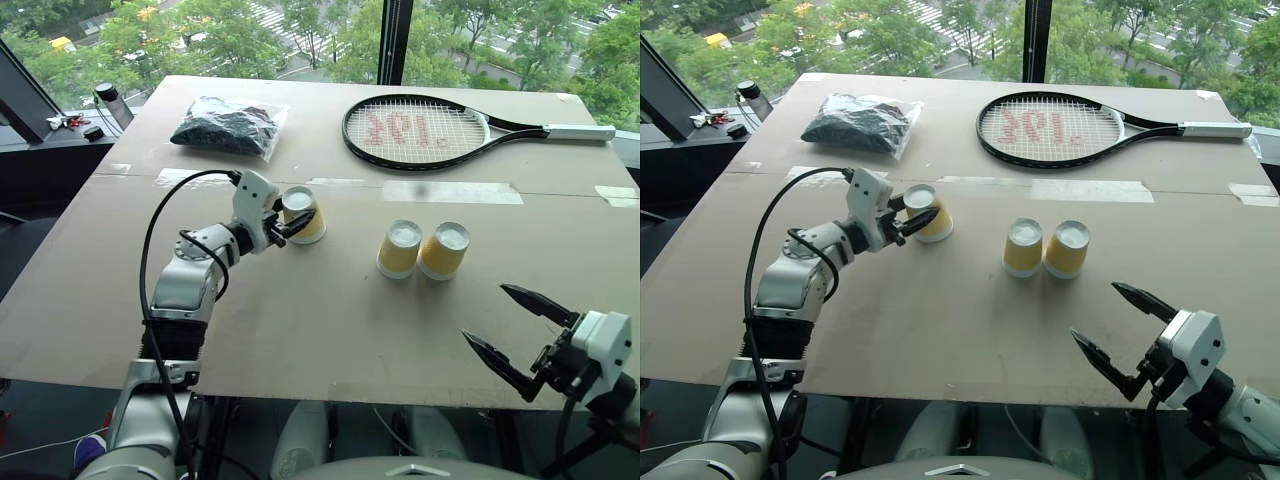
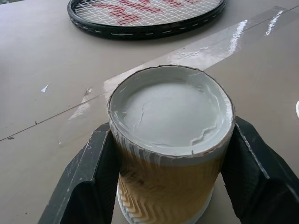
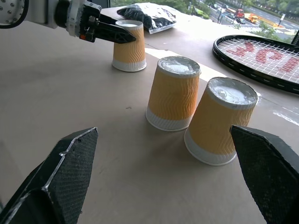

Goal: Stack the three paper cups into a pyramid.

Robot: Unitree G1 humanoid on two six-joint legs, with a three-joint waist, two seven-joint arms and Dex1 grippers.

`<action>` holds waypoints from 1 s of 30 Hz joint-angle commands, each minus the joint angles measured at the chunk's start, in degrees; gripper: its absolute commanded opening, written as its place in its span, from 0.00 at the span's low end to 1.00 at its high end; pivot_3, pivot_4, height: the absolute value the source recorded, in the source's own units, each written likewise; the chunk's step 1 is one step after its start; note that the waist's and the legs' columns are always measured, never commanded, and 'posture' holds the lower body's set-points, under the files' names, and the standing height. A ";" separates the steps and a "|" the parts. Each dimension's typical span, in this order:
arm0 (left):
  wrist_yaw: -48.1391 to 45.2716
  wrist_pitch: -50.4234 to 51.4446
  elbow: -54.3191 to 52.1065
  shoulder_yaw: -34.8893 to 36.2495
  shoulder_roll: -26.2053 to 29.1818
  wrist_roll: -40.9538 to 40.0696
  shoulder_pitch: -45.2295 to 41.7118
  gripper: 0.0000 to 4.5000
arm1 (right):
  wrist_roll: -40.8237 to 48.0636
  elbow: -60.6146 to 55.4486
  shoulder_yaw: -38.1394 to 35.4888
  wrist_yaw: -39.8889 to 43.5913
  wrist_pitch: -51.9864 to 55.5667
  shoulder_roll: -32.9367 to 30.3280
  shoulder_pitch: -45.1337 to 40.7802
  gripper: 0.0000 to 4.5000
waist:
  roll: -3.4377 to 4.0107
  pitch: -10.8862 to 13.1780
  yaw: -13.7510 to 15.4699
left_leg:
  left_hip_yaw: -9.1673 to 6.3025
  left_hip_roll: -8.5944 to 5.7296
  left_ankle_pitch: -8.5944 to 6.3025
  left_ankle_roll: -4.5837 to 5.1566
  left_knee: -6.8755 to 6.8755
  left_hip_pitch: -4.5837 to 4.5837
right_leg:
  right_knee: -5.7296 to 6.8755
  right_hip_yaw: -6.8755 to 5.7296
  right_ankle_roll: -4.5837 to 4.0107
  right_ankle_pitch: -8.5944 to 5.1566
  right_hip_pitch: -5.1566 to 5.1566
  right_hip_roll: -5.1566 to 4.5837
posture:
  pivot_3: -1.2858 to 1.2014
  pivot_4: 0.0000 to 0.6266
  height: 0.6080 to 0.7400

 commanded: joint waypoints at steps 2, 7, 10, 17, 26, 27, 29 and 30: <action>-9.25 3.23 -1.41 0.20 0.73 -6.31 -8.41 0.53 | -0.59 -1.66 -0.16 -0.68 -1.79 0.74 0.71 1.00 | -0.02 0.01 0.11 | -0.03 0.00 0.02 -0.04 0.05 -0.05 | -0.01 -0.04 0.00 0.00 0.00 0.00 | 0.52 0.24 1.00; -16.65 10.33 1.50 -3.42 -2.78 -10.12 -21.18 0.53 | -1.67 -2.13 0.22 -1.94 -2.21 1.82 1.37 1.00 | -0.06 0.03 0.04 | -0.05 -0.09 0.12 -0.21 0.09 -0.10 | -0.01 -0.10 0.02 0.00 -0.01 0.01 | 0.52 0.24 1.00; -19.72 11.54 5.39 -7.03 -6.94 -9.52 -26.94 0.53 | -2.46 -3.13 0.45 -3.37 -2.11 2.58 2.22 1.00 | -0.05 0.02 0.00 | -0.09 -0.17 0.13 -0.21 0.10 -0.11 | 0.00 -0.06 0.11 -0.06 0.00 0.02 | 0.52 0.24 1.00; -25.30 2.31 12.35 -14.05 -12.41 -3.64 -29.92 0.53 | -3.82 -5.70 -0.49 -5.99 -2.47 4.38 6.22 1.00 | -0.03 0.03 -0.94 | -0.21 -0.21 0.12 -0.20 -0.01 -0.02 | 0.06 0.18 0.13 -0.08 -0.08 0.15 | 0.52 0.24 1.00; -26.87 -2.22 16.70 -14.85 -14.93 -0.91 -31.21 0.53 | -4.27 -5.32 -1.61 -6.12 -4.74 6.05 9.86 1.00 | -0.03 0.03 -0.35 | -0.19 -0.23 -0.01 0.02 0.03 -0.06 | 0.03 0.20 0.13 -0.08 -0.10 0.09 | 0.52 0.24 1.00; -27.10 -2.63 17.20 -15.01 -15.21 -0.53 -31.55 0.53 | -4.31 -5.05 -1.75 -6.04 -5.06 6.19 10.08 1.00 | -0.03 0.03 -0.19 | -0.21 -0.24 -0.01 0.02 0.02 -0.06 | 0.04 0.18 0.13 -0.08 -0.10 0.10 | 0.52 0.24 1.00; -27.08 -3.48 18.68 -15.13 -15.92 0.25 -32.50 0.53 | -4.37 -4.76 -1.89 -6.00 -5.71 6.56 10.56 1.00 | -0.03 0.03 -0.07 | -0.23 -0.23 -0.01 0.02 0.02 -0.07 | 0.04 0.16 0.13 -0.08 -0.10 0.10 | 0.52 0.24 1.00; -27.17 -3.75 19.21 -15.18 -16.14 0.56 -32.86 0.53 | -4.44 -4.75 -1.82 -6.02 -5.91 6.72 10.75 1.00 | -0.04 0.03 -0.02 | -0.23 -0.23 -0.01 0.02 0.03 -0.08 | 0.04 0.15 0.13 -0.08 -0.10 0.10 | 0.52 0.24 1.00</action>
